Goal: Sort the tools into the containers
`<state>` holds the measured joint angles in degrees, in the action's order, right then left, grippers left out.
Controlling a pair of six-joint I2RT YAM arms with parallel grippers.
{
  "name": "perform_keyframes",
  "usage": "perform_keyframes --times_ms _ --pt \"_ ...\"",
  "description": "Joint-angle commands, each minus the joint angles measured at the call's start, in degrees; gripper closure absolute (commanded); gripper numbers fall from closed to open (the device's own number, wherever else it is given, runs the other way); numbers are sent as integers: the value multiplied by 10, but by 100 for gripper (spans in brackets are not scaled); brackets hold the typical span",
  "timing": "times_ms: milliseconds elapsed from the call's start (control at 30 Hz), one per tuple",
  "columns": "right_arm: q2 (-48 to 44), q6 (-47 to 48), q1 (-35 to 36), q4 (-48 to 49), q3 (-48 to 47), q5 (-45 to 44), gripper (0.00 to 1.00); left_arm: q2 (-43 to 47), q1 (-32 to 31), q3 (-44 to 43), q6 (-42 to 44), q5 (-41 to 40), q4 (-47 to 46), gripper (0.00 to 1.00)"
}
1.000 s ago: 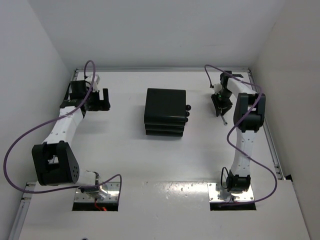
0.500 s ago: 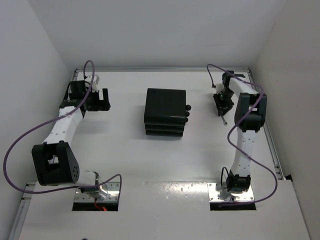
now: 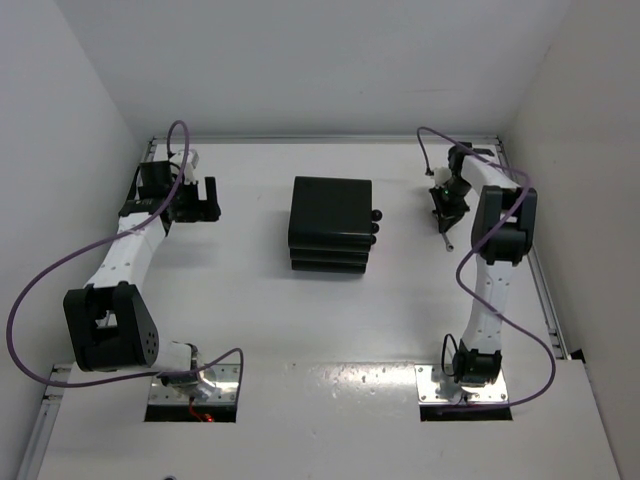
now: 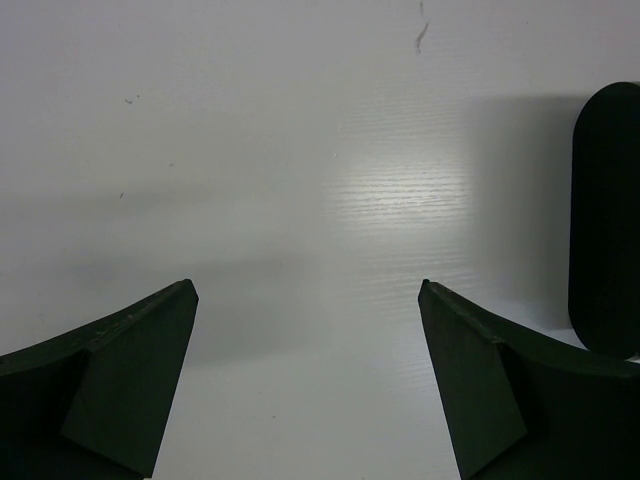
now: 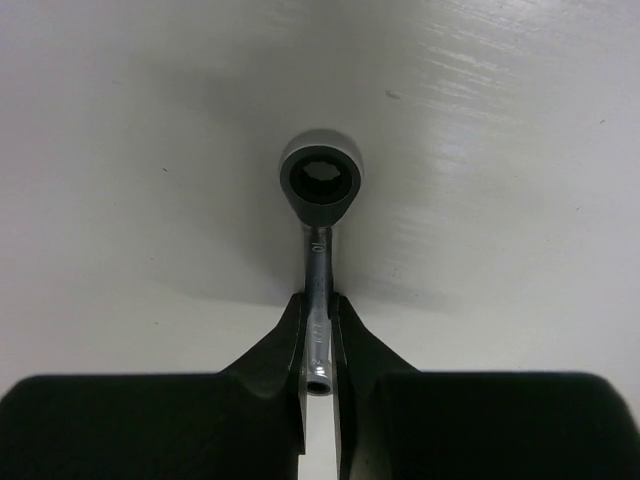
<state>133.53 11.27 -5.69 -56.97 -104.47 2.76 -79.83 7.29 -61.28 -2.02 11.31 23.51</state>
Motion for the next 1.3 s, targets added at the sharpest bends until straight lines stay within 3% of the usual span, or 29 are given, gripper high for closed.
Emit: perform_keyframes --times_ms 0,267,433,600,933,1000,1267 --pt "-51 9 -2 -7 21 29 100 2 8 -2 -6 -1 -7 0" --pt "-188 9 -2 -92 -13 114 100 2 8 9 -6 -8 -7 0" --pt "-245 15 3 -154 -74 214 100 -3 8 9 -6 -8 -13 0" --pt "-283 20 74 -153 -99 299 100 -9 8 9 -6 -8 -13 0" --pt "-274 -40 240 -79 -136 318 100 -14 8 9 -6 -30 -13 0" --pt "-247 -49 266 -72 -154 287 100 -14 8 9 -6 -37 -13 0" --pt "-190 -42 314 -67 -189 219 100 -14 8 9 -6 -37 -13 0"
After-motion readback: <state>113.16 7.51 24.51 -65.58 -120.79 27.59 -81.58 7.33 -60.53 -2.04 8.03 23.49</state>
